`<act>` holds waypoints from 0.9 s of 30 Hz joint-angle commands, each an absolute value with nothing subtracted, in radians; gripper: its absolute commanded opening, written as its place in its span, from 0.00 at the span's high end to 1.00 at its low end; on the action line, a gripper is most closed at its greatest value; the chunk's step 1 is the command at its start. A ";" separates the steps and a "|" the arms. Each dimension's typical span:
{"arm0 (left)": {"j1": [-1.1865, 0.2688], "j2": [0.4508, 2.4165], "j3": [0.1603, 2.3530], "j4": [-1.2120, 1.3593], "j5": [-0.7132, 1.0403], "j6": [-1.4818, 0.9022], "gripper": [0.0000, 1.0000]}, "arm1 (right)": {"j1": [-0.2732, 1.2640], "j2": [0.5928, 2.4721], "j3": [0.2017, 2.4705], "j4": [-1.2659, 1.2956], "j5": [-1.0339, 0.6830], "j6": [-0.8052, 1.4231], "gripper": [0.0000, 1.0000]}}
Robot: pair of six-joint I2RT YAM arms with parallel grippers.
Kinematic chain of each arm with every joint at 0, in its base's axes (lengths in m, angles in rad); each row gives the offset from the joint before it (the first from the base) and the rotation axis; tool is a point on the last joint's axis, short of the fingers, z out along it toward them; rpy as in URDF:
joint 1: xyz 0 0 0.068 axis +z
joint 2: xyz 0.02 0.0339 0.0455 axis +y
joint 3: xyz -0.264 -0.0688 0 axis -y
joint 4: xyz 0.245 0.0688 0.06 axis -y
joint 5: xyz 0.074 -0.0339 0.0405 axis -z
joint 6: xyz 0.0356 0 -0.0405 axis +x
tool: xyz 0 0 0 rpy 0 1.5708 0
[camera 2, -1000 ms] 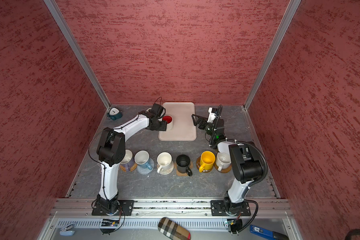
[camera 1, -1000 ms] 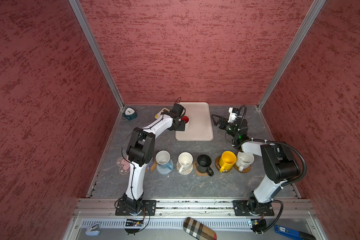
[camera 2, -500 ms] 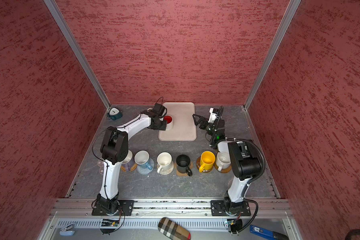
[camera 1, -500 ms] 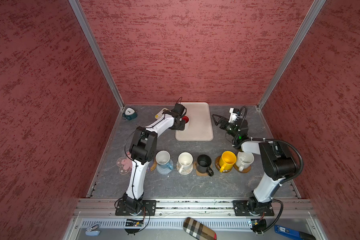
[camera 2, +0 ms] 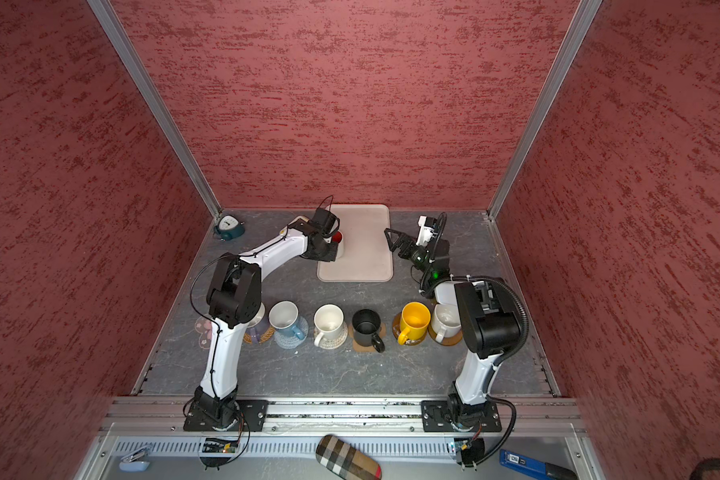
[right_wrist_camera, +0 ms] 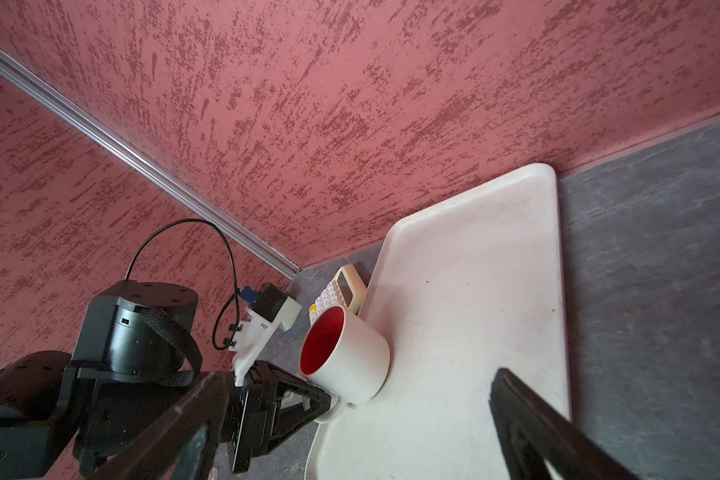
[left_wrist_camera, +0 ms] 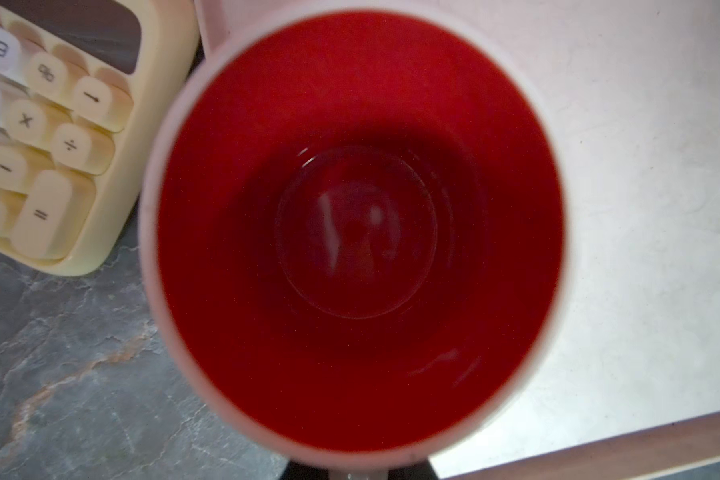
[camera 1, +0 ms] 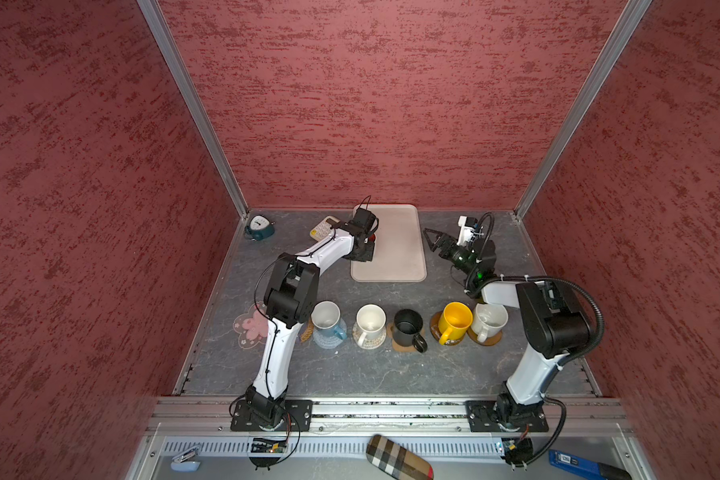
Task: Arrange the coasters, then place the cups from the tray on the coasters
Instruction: 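Lower left gripper onto the red-lined mug handle and close, then lift the red-lined mug off the tray and carry it toward the pink flower coaster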
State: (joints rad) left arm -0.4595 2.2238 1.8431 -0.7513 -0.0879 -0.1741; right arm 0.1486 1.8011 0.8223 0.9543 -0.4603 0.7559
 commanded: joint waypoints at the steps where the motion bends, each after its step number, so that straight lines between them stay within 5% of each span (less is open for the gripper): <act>1: -0.461 2.247 1.879 -0.753 -0.106 -0.169 0.93 | 0.143 1.810 0.823 1.006 -0.474 0.773 0.01; 5: -0.462 2.228 1.878 -0.757 -0.122 -0.173 1.00 | 0.143 1.805 0.819 1.009 -0.475 0.773 0.01; 27: -0.486 1.904 1.770 -0.813 -0.206 -0.216 1.00 | 0.198 1.583 0.884 0.697 -0.454 0.632 0.01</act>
